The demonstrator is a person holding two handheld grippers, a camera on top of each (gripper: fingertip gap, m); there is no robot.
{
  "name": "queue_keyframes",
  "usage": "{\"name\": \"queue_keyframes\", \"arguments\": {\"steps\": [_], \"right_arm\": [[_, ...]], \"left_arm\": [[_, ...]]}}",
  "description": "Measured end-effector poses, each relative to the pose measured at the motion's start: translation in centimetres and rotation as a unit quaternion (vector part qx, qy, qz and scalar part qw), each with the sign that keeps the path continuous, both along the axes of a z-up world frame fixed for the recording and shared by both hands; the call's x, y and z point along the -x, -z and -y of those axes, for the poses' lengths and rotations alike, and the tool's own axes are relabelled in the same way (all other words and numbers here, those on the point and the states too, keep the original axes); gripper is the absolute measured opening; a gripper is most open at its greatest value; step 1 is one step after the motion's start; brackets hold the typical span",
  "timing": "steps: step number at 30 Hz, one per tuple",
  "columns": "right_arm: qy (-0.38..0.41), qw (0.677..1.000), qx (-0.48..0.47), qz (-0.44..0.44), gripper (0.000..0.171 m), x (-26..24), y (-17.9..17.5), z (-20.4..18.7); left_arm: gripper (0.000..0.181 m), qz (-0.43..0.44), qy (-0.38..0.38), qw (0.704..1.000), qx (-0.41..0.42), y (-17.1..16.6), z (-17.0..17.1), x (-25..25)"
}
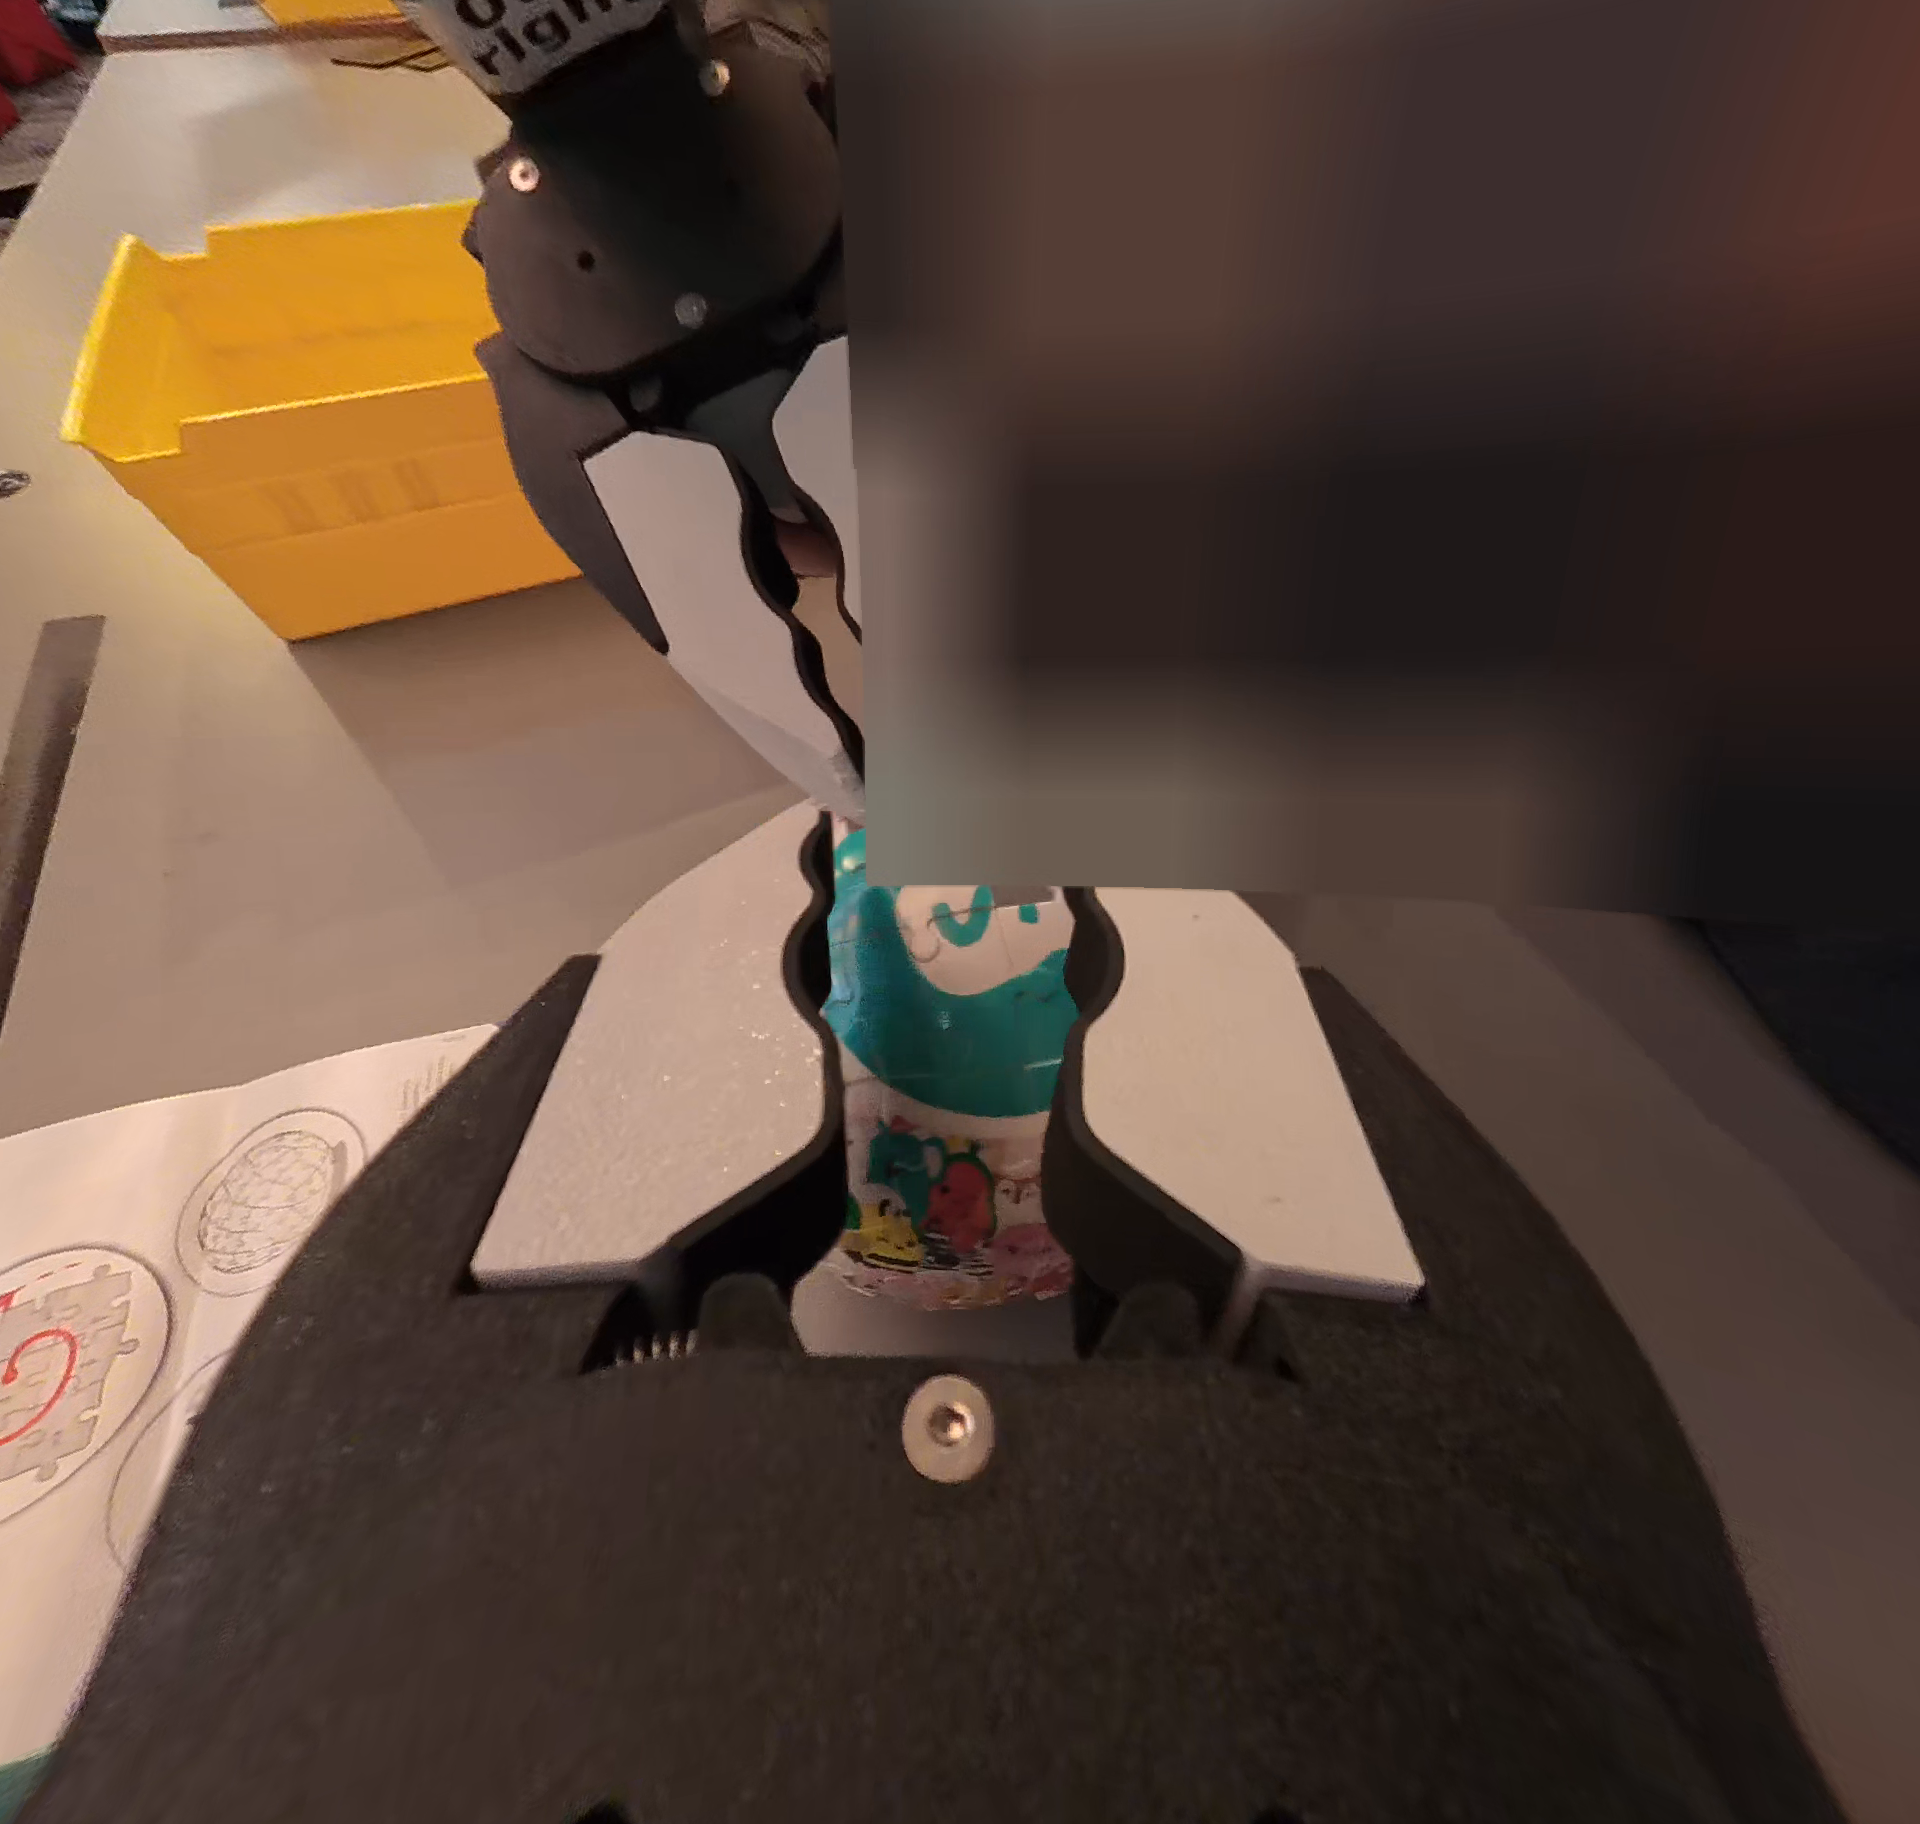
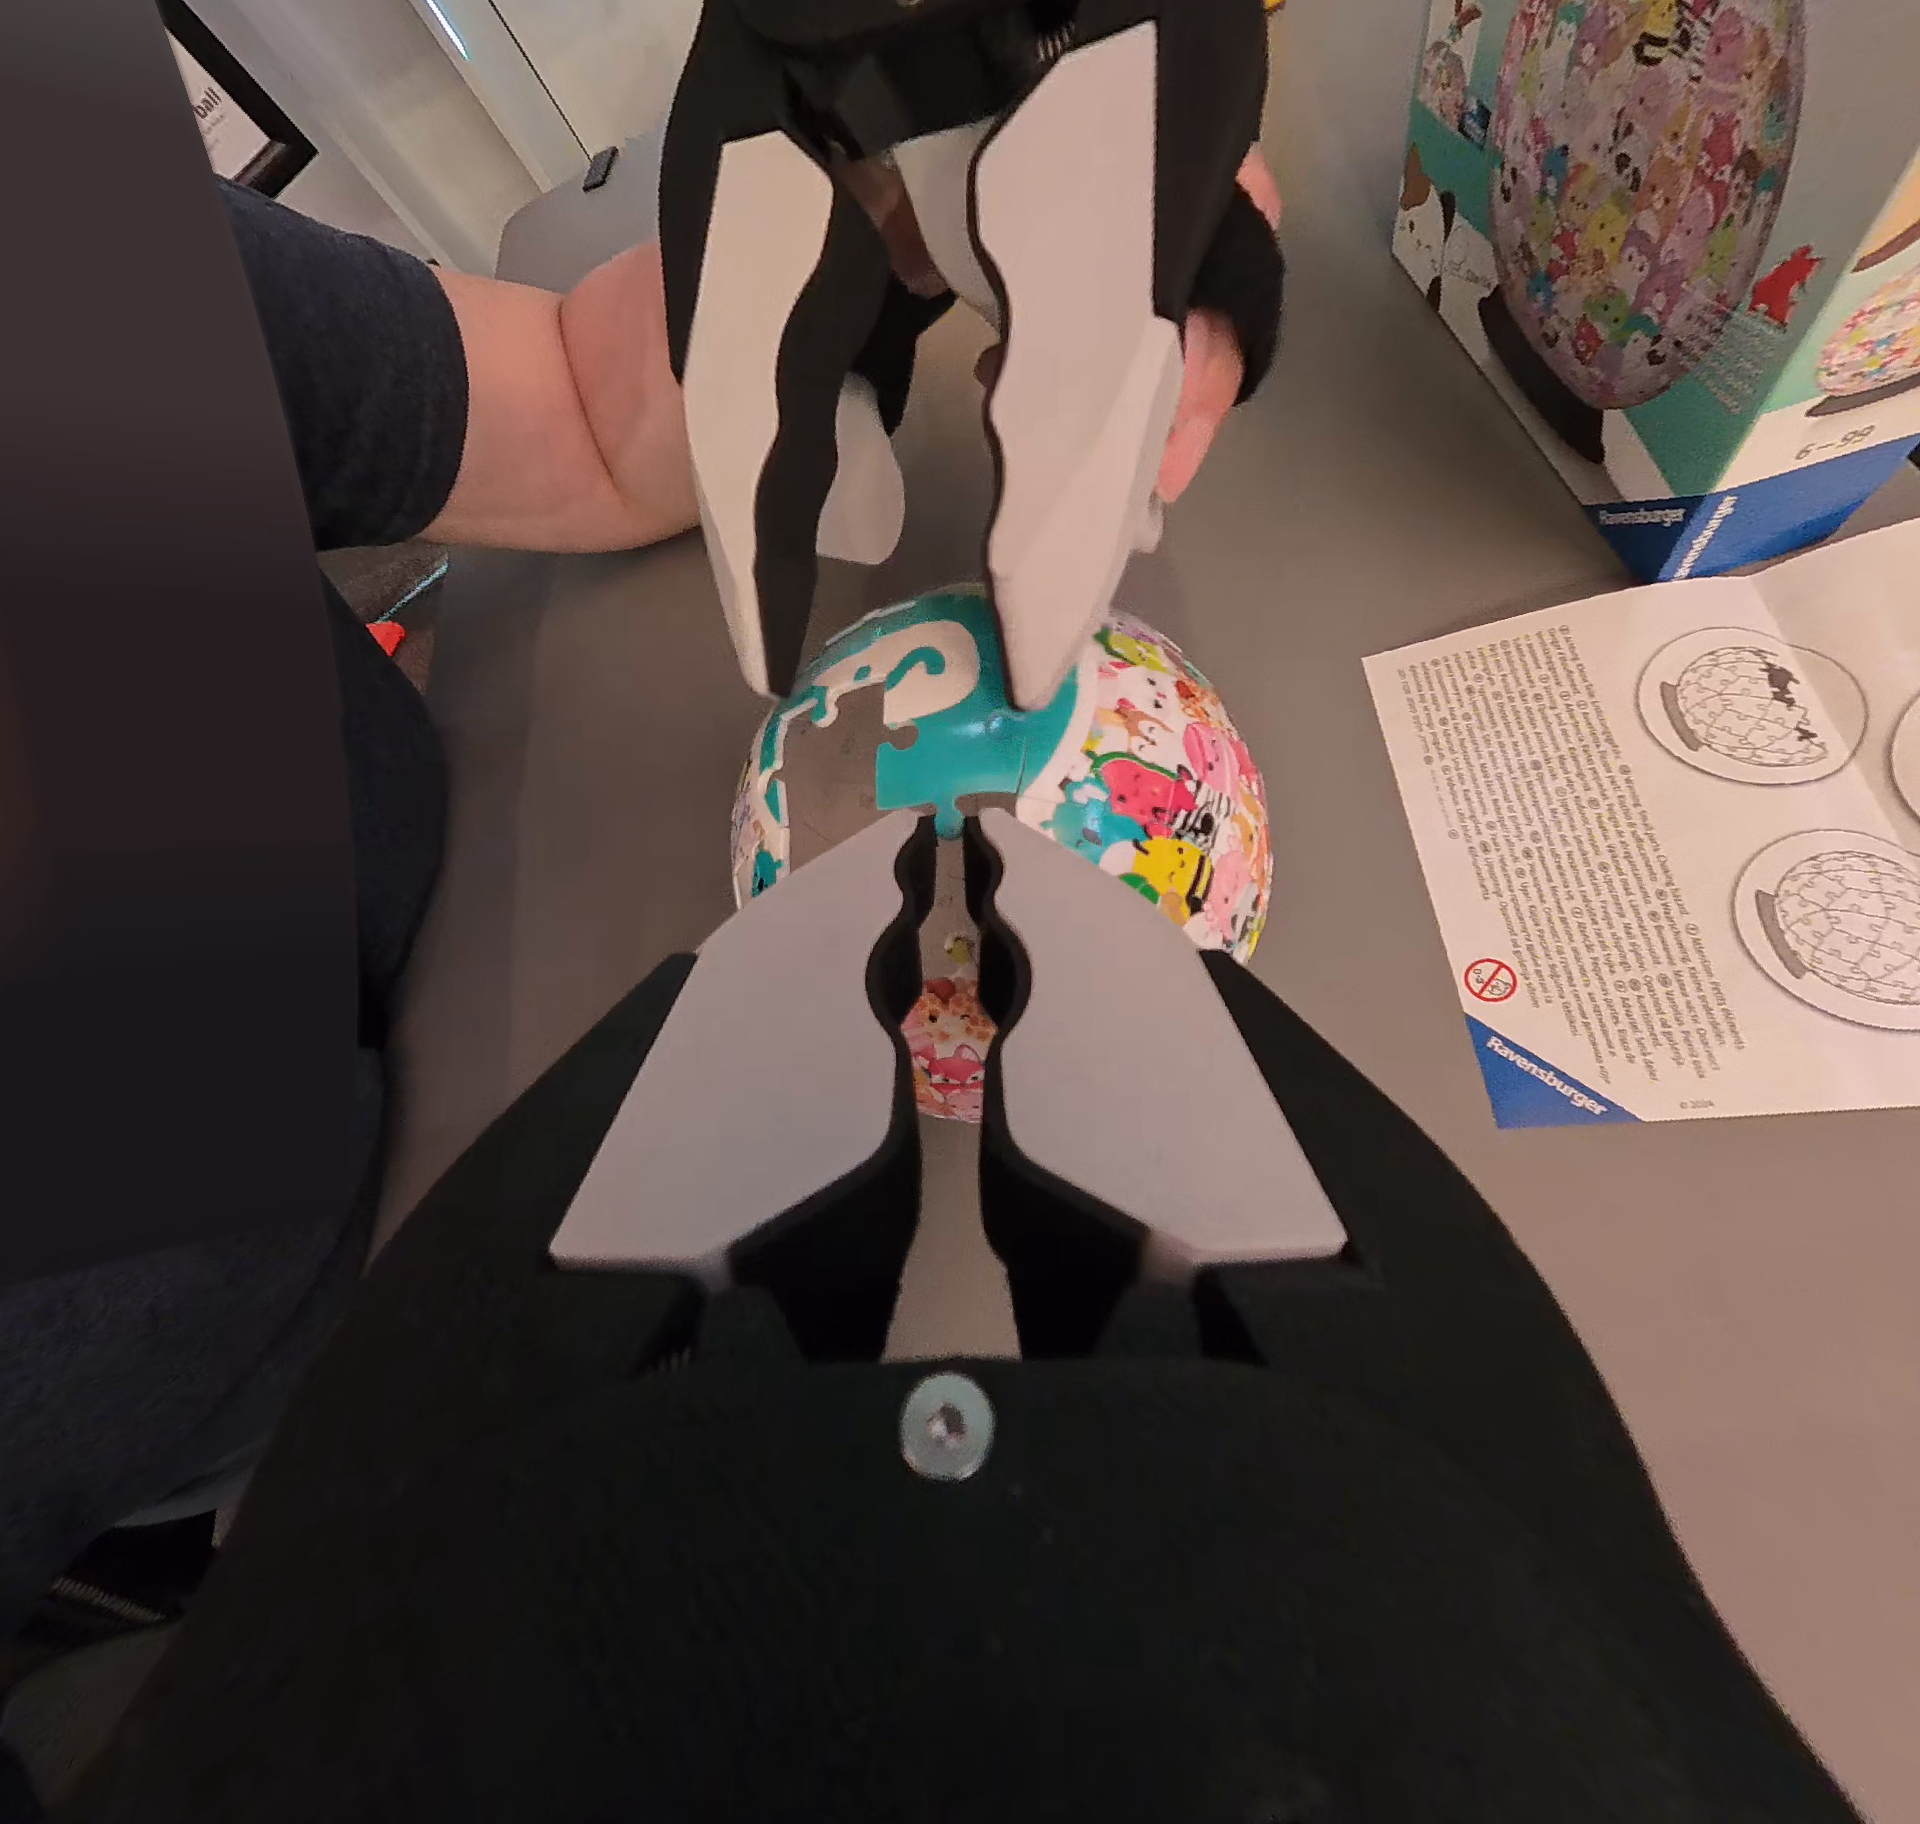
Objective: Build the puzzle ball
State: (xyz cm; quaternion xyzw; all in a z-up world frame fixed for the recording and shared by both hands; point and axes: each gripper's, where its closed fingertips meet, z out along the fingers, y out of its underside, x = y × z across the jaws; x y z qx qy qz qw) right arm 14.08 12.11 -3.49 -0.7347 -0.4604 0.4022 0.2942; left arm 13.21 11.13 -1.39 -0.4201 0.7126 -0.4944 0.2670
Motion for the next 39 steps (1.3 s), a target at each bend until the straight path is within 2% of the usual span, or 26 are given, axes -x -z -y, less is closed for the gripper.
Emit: {"name": "queue_keyframes", "arguments": {"steps": [7, 13, 16, 28, 39], "right_arm": [[0.0, 1.0, -0.005, 0.008, 0.006, 0.0, 0.1, 0.0], [0.005, 1.0, -0.005, 0.008, 0.006, 0.0, 0.0, 0.0], [0.007, 1.0, -0.004, 0.007, 0.006, 0.0, 0.0, 0.0], [0.01, 1.0, -0.009, 0.012, 0.006, -0.1, -0.1, 0.0], [0.009, 1.0, -0.008, 0.01, 0.006, 0.0, -0.1, 0.1]], "left_arm": [[0.042, -0.029, 0.01, 0.999, -0.021, 1.0, 0.7, 0.1], [0.034, -0.026, 0.019, 0.999, -0.006, 0.8, 0.7, 0.4], [0.04, -0.006, -0.002, 1.0, -0.013, 0.0, 0.1, 0.4], [0.029, -0.038, 0.032, 0.999, -0.022, 0.8, 1.4, 1.8], [0.032, -0.045, 0.012, 0.999, -0.021, 0.9, 0.4, 2.1]]}}
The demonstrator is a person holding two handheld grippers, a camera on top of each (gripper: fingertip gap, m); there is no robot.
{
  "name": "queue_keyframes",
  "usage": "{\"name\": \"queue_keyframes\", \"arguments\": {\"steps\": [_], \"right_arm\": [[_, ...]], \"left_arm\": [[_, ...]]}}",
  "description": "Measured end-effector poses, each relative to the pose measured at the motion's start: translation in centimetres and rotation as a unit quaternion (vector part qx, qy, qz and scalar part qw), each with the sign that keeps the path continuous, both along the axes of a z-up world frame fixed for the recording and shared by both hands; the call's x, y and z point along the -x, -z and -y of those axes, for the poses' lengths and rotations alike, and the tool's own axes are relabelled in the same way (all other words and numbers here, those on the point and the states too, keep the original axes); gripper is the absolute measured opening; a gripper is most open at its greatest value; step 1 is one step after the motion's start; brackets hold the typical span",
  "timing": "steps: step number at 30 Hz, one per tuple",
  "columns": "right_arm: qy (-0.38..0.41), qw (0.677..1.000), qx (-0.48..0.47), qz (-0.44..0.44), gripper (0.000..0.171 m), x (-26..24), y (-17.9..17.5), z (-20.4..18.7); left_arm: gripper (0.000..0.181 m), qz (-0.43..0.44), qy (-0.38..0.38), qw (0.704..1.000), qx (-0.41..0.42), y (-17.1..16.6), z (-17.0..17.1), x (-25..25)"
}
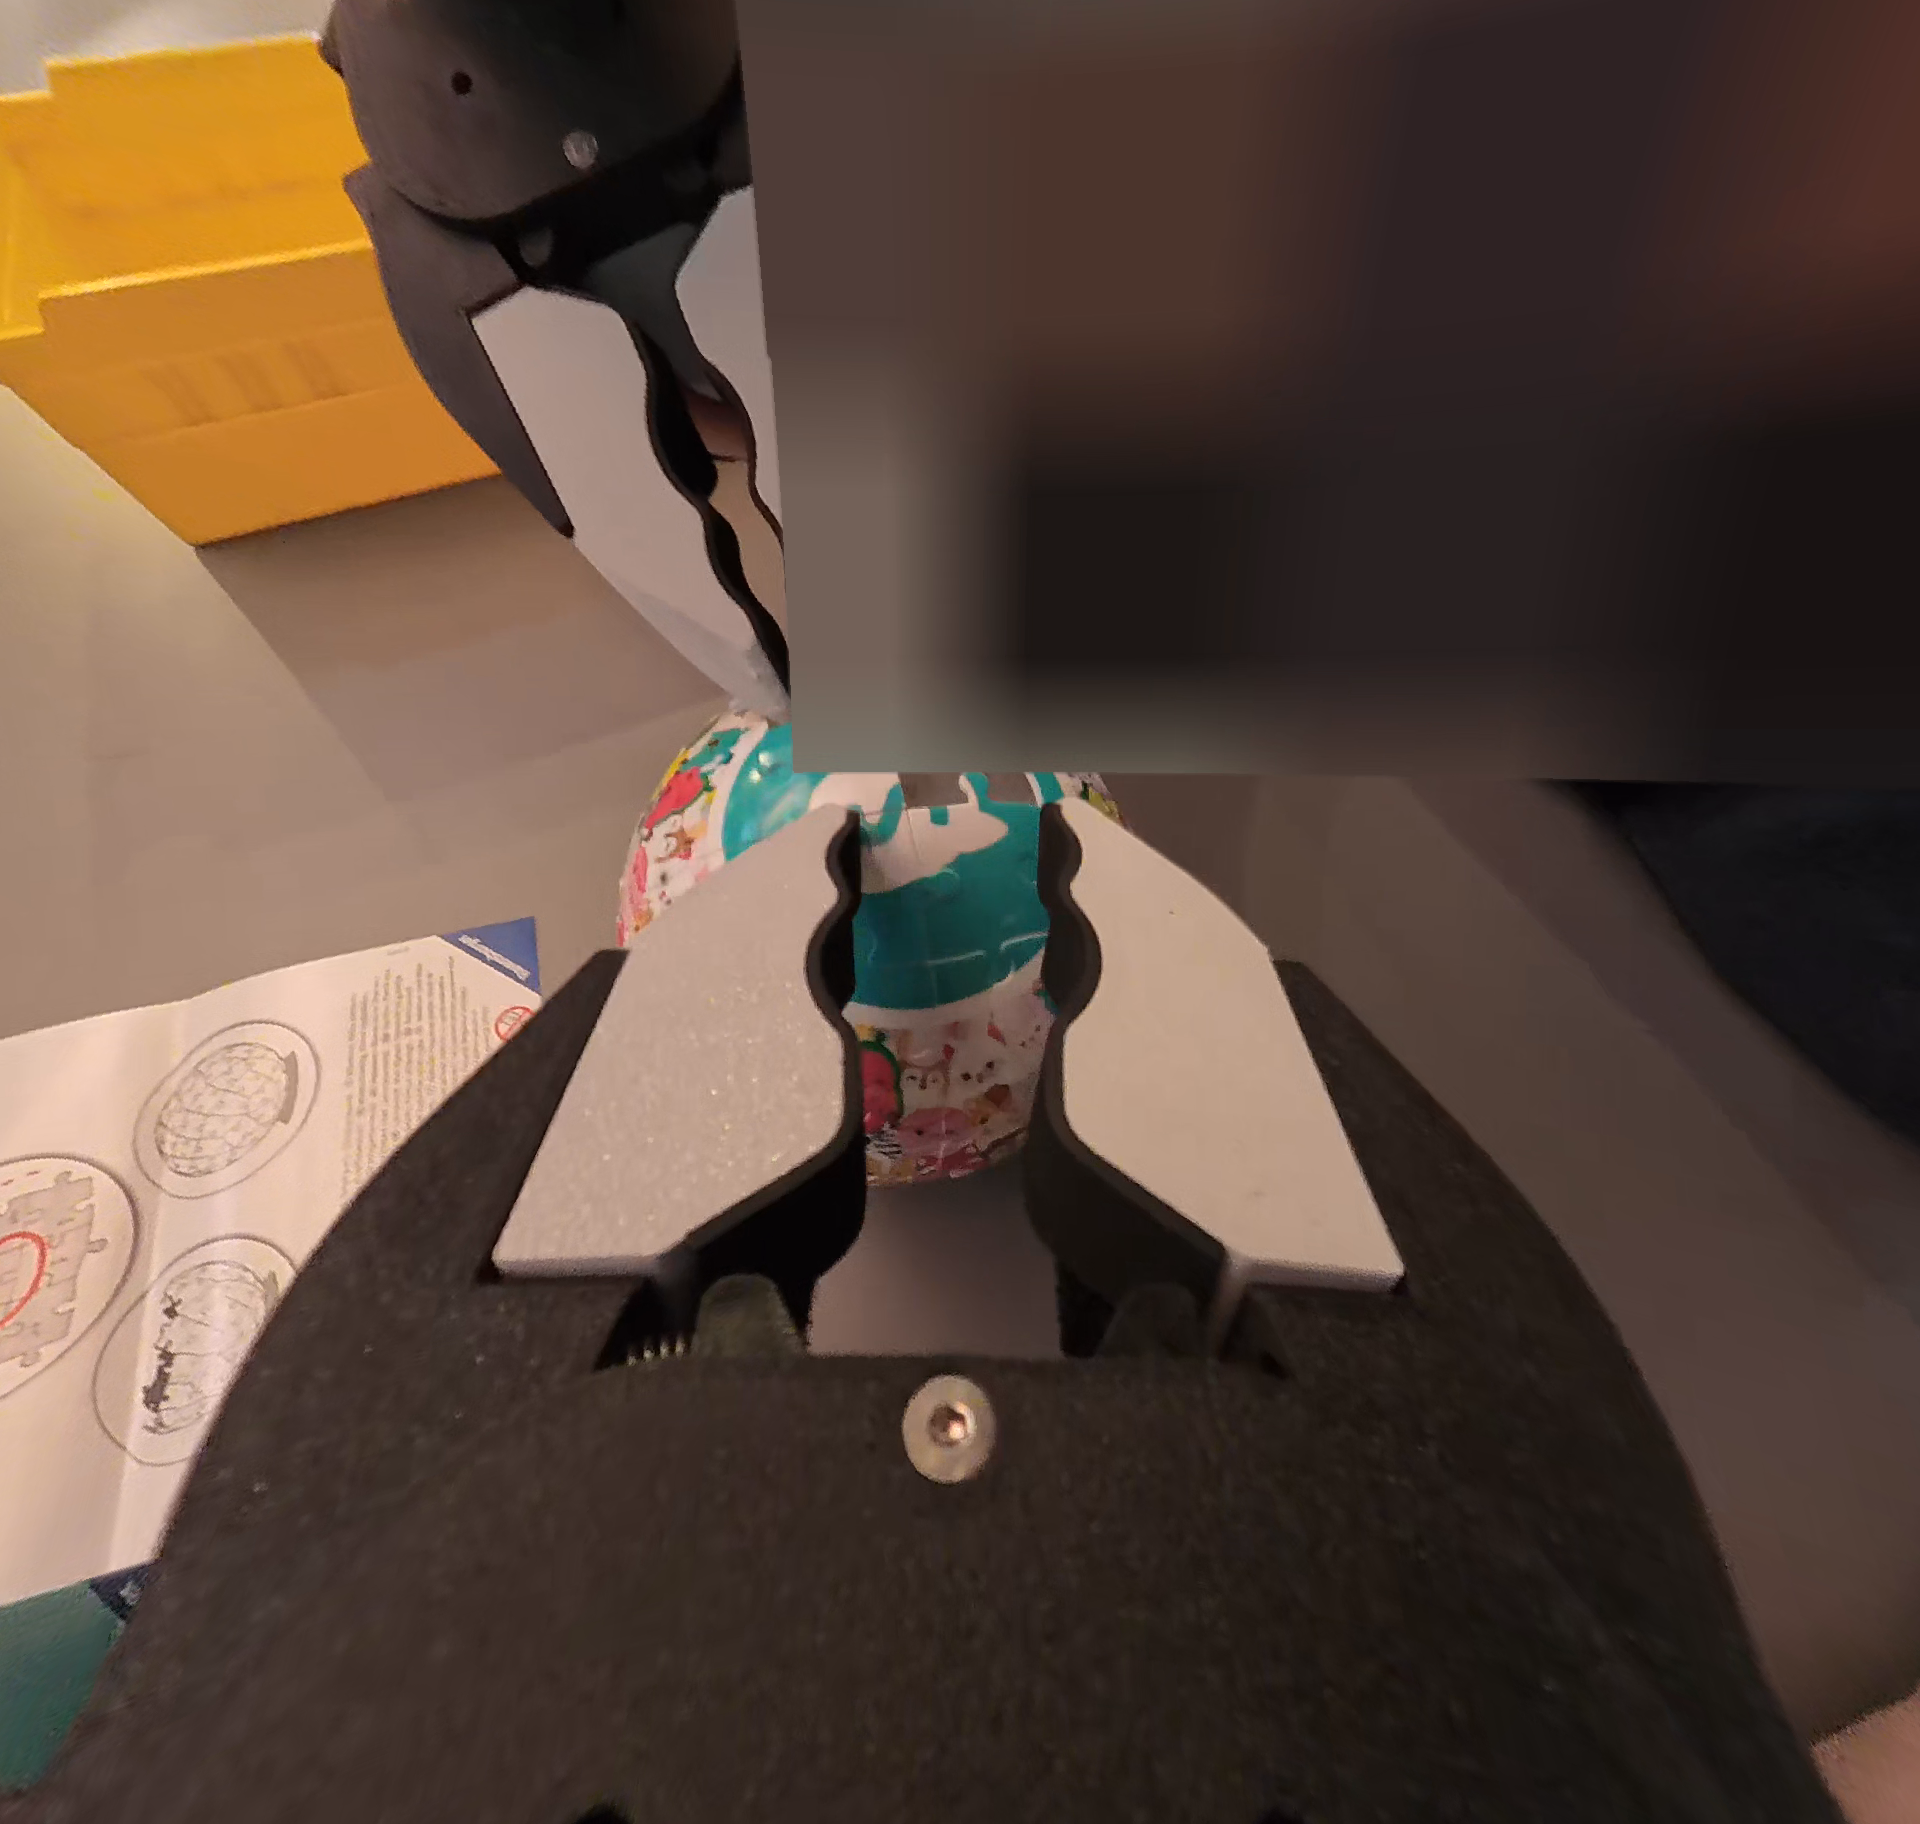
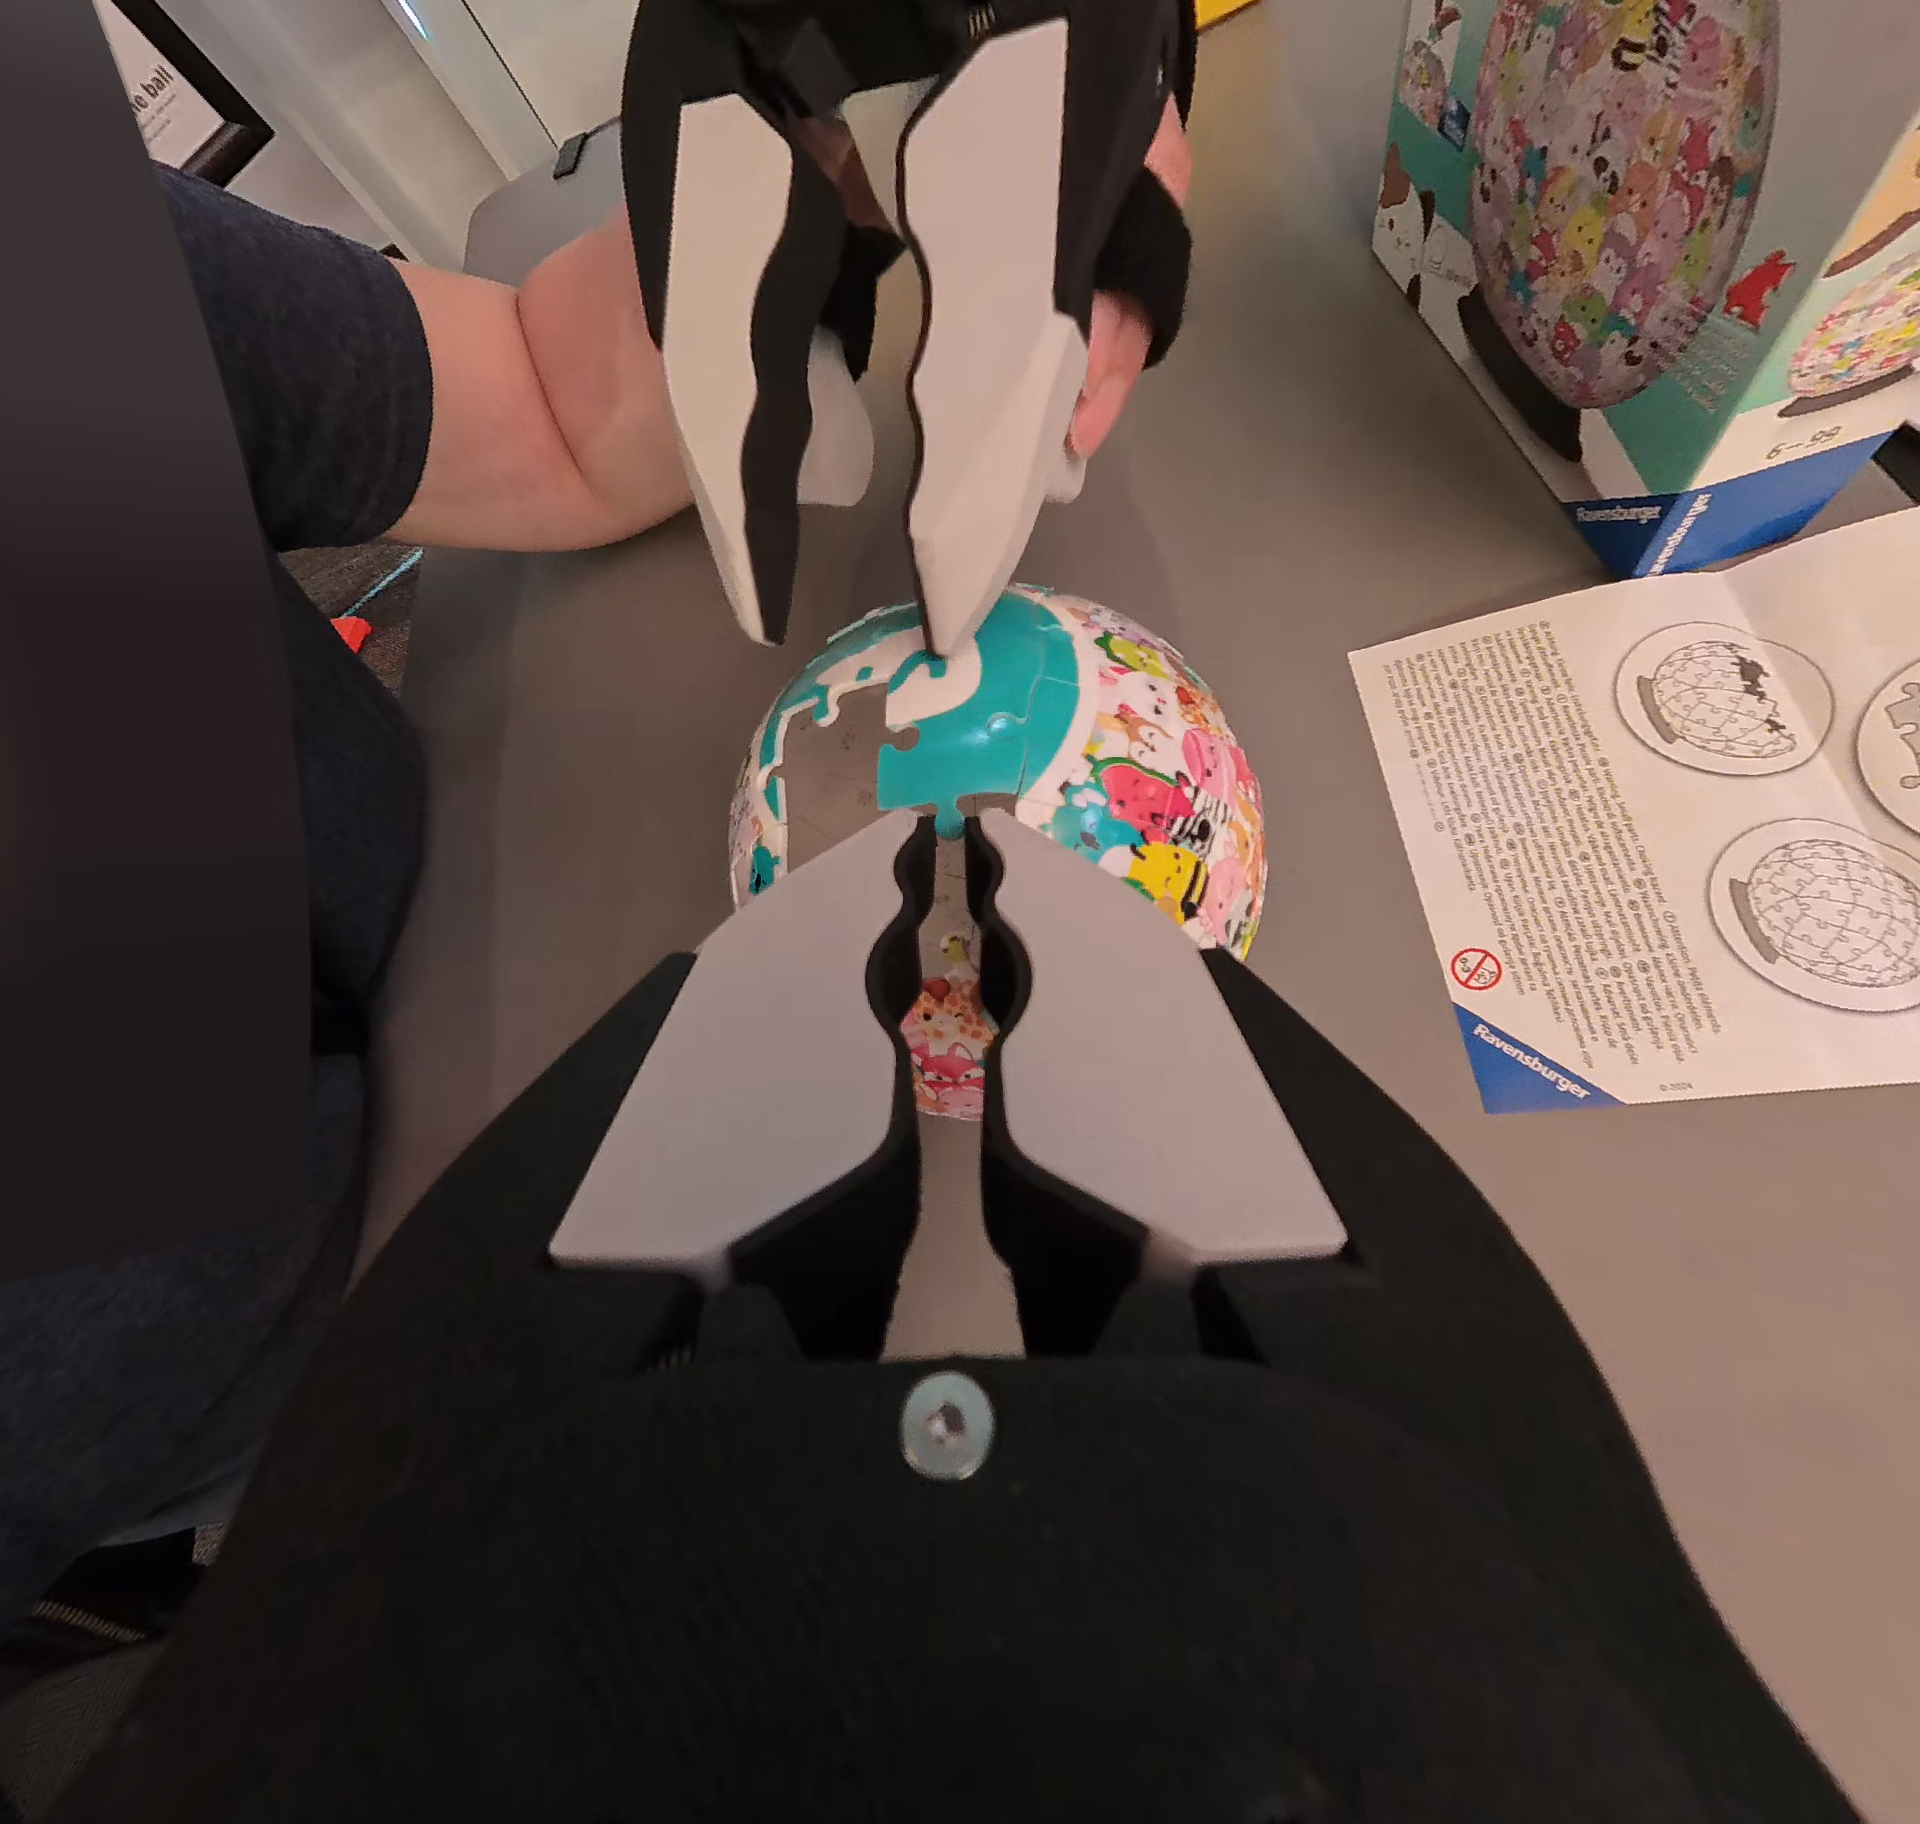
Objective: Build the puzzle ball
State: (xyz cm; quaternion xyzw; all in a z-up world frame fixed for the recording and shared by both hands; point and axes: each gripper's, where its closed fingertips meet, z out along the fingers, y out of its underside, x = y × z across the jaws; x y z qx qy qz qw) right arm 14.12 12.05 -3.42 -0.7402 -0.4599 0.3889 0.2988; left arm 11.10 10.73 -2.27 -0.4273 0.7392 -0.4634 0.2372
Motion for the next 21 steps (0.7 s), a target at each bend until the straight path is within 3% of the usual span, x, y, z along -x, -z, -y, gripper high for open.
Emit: {"name": "queue_keyframes", "arguments": {"steps": [17, 21], "right_arm": [[-0.005, 1.0, -0.006, -0.004, 0.014, -0.7, -1.2, 0.5], [0.034, 0.996, -0.038, -0.078, 0.001, -0.6, -3.3, -1.4]], "left_arm": [[0.033, -0.001, -0.005, 1.0, 0.002, 0.2, -0.3, -0.2], [0.033, -0.001, -0.004, 1.0, 0.005, 0.2, -0.3, -0.2]]}}
